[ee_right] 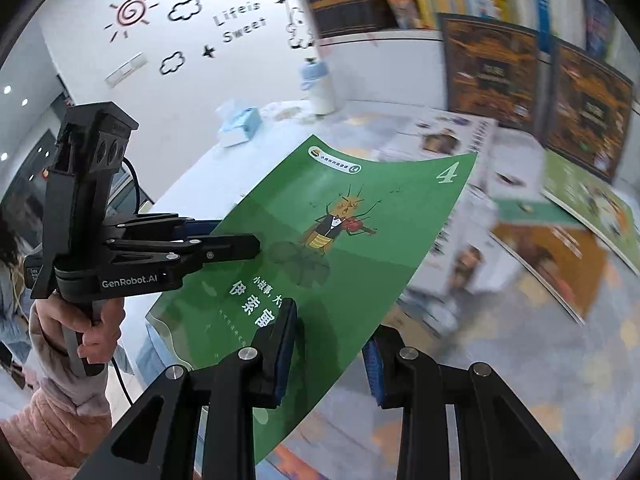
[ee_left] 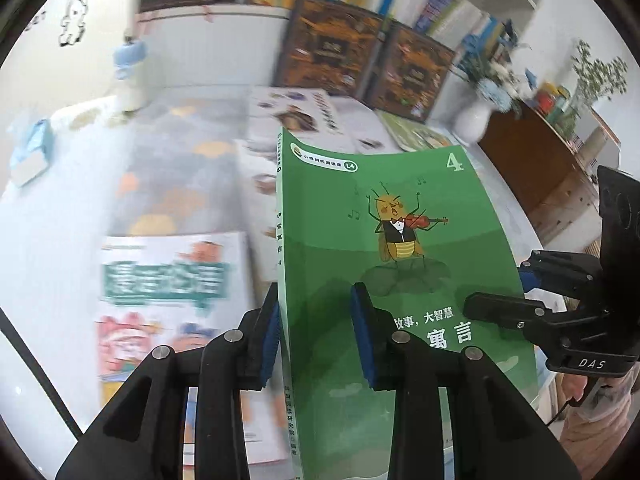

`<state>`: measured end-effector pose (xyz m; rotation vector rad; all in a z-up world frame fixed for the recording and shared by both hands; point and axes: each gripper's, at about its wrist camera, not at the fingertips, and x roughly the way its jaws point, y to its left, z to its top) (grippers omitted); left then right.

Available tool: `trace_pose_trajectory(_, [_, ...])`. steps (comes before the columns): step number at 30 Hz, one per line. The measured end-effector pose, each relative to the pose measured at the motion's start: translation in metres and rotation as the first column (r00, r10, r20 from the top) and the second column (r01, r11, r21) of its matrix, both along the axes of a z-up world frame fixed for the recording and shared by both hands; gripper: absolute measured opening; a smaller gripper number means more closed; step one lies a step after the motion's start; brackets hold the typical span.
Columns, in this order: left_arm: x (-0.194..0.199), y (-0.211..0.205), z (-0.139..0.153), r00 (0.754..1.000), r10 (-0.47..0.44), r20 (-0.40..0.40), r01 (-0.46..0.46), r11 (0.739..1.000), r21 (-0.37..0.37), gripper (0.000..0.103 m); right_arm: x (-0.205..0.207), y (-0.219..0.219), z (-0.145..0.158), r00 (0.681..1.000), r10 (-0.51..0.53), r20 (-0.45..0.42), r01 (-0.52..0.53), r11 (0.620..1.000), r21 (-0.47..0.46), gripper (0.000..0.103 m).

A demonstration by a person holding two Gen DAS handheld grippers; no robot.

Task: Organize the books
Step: 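Carry the green book with the left tool toward the stacked yellow-chick book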

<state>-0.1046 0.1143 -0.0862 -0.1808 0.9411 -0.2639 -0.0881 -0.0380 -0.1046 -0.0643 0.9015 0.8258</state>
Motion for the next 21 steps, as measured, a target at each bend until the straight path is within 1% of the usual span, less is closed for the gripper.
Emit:
trace_pose_trajectory(3, [-0.003,0.037,0.000,0.999,0.032,0.005,-0.032,0.999,0.001,0.029,0.004,0.036,-0.003,0.999,0.033,-0.004,-0.033,0.999,0.010,0.031])
trace_pose_trajectory(7, [-0.008,0.083,-0.008,0.997,0.075,-0.004,-0.075,0.997,0.005,0.029,0.010,0.083,-0.012,0.996,0.085,-0.029,-0.085,0.996,0.025,0.031])
trace_pose_trajectory(9, [-0.011,0.099,-0.012,0.995,0.098,-0.003,-0.098,0.995,0.007,0.029,0.012,0.107,-0.019,0.992,0.115,-0.045,-0.113,0.993,0.035,0.031])
trace_pose_trajectory(12, [-0.014,0.125,-0.024,0.991,0.130,-0.011,-0.130,0.991,0.010,0.029,0.015,0.131,-0.028,0.987,0.143,-0.073,-0.139,0.989,0.050,0.031])
trace_pose_trajectory(16, [-0.013,0.144,-0.044,0.988,0.146,-0.043,-0.146,0.989,0.004,0.029,0.017,0.157,-0.046,0.981,0.164,-0.104,-0.160,0.986,0.047,0.031])
trace_pose_trajectory(21, [-0.013,0.147,-0.064,0.989,0.137,-0.065,-0.136,0.991,0.009,0.029,0.025,0.166,-0.067,0.978,0.150,-0.146,-0.146,0.989,0.034,0.031])
